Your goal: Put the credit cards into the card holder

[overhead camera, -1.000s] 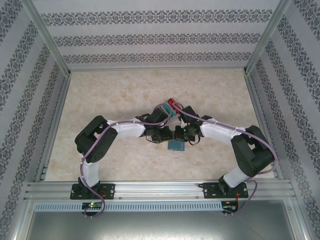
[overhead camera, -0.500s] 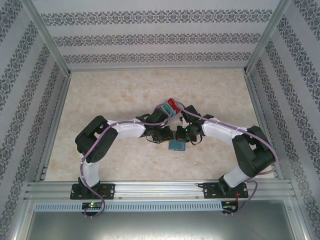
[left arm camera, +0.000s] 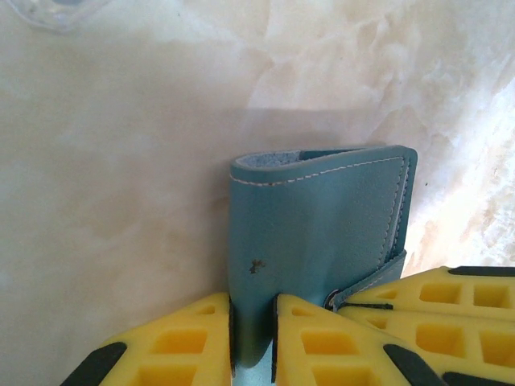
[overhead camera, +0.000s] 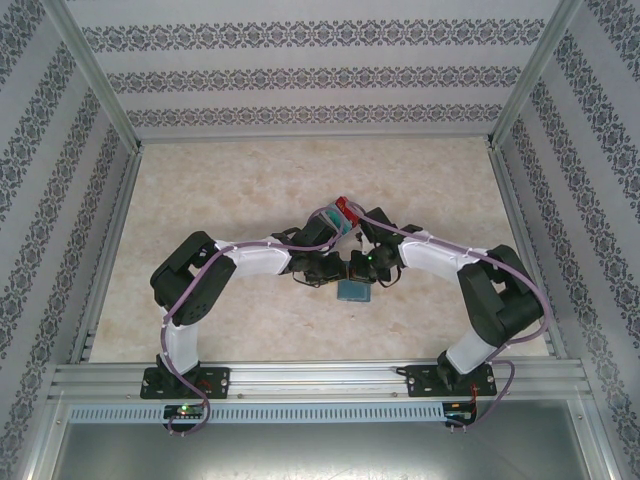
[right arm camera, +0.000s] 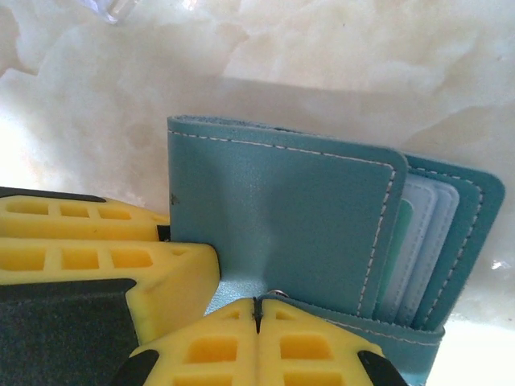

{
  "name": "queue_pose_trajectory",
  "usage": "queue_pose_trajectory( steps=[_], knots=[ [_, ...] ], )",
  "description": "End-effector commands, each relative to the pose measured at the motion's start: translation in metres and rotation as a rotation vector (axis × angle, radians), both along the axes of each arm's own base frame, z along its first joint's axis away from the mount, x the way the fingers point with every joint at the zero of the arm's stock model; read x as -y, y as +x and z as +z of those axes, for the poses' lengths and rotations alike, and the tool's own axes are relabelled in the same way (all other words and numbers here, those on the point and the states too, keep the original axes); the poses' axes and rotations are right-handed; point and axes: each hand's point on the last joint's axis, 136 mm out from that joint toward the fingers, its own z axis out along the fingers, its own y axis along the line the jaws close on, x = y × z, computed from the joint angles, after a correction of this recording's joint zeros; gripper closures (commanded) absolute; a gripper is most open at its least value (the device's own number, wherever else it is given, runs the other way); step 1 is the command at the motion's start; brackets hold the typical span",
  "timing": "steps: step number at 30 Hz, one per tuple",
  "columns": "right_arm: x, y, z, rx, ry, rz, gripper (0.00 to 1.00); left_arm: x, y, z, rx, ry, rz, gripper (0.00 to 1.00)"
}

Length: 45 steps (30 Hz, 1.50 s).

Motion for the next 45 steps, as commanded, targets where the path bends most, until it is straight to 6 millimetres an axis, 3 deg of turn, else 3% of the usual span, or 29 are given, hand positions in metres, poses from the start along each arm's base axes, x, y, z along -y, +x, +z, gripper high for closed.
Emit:
queue_pose_trajectory(
  steps=[1,9,15,19,30,39,43,45],
  knots=[
    [-0.001,-0.006,-0.027,-0.050,-0.055,-0.002,1.00,0.009,-0.010,-0.008,-0.013,-0.016,-0.031,0.82],
    [0.006,0.000,-0.039,-0.071,-0.090,-0.051,1.00,0.008,-0.011,-0.007,-0.014,-0.019,-0.027,0.82],
    [-0.001,0.005,0.007,0.039,0.008,-0.040,1.00,0.006,-0.010,-0.008,-0.010,0.002,-0.024,0.82],
    [0.000,0.006,0.022,0.074,0.017,-0.025,1.00,0.005,-0.010,-0.010,-0.013,0.013,-0.031,0.82],
    [-0.010,0.001,-0.004,-0.001,0.000,0.003,1.00,0.006,-0.009,-0.009,-0.013,0.007,-0.030,0.82],
    [0.009,0.002,-0.034,-0.034,-0.099,-0.056,1.00,0.007,-0.009,-0.009,-0.014,-0.002,-0.024,0.82],
    [-0.003,0.005,-0.003,0.033,-0.026,-0.021,1.00,0.005,-0.010,-0.010,-0.016,0.010,-0.022,0.82],
    [0.002,0.006,0.012,0.081,-0.028,-0.020,1.00,0.005,-0.009,-0.010,-0.014,0.008,-0.019,0.82]
  ],
)
